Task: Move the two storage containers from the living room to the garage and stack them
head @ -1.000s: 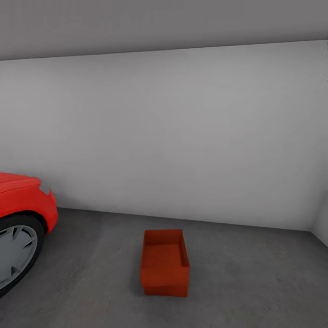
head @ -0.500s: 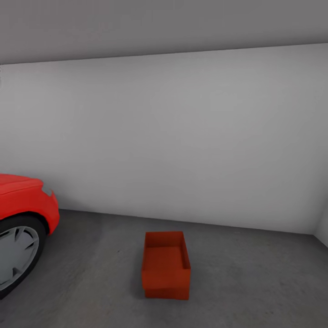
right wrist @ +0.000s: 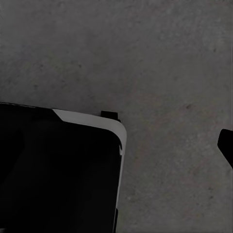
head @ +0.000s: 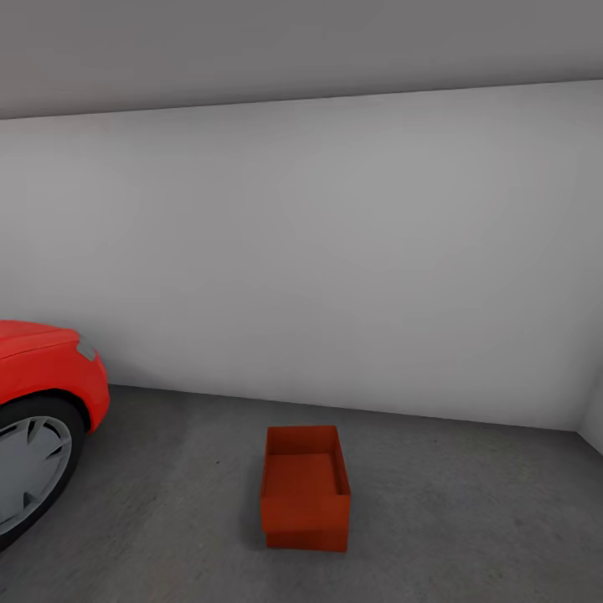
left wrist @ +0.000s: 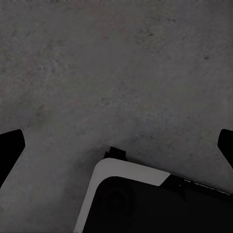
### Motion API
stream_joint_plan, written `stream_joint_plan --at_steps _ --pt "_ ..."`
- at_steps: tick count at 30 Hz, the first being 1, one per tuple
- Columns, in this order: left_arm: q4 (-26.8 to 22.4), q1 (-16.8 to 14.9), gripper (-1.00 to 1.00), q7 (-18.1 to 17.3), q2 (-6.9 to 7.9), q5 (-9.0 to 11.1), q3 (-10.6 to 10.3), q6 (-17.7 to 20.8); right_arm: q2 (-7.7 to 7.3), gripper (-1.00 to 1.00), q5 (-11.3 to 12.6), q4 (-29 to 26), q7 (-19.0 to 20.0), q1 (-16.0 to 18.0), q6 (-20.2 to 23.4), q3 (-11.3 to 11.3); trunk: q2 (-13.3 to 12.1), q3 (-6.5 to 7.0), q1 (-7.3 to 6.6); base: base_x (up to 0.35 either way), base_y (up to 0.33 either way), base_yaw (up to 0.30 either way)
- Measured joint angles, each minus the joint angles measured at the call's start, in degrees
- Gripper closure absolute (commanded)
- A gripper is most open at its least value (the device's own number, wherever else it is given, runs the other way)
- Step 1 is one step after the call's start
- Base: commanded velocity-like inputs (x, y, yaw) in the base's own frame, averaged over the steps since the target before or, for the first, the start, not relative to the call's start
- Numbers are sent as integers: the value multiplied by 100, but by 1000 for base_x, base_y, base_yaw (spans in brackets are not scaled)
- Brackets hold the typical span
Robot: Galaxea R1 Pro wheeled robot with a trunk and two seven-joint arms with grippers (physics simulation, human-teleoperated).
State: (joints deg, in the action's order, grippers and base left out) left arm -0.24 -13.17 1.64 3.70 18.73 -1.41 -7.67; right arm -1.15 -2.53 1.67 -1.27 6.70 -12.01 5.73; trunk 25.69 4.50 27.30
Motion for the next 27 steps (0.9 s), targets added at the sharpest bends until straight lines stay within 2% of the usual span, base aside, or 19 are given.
stream_joint_plan --at_steps 15,27 --pt "-3 0 -100 0 0 1 0 -1 33 -100 -4 0 -5 -1 0 3 0 0 0 0 0 0" --pt "-4 0 -100 0 0 -2 0 -2 -3 -100 20 0 -49 0 46 -28 0 0 0 0 0 0"
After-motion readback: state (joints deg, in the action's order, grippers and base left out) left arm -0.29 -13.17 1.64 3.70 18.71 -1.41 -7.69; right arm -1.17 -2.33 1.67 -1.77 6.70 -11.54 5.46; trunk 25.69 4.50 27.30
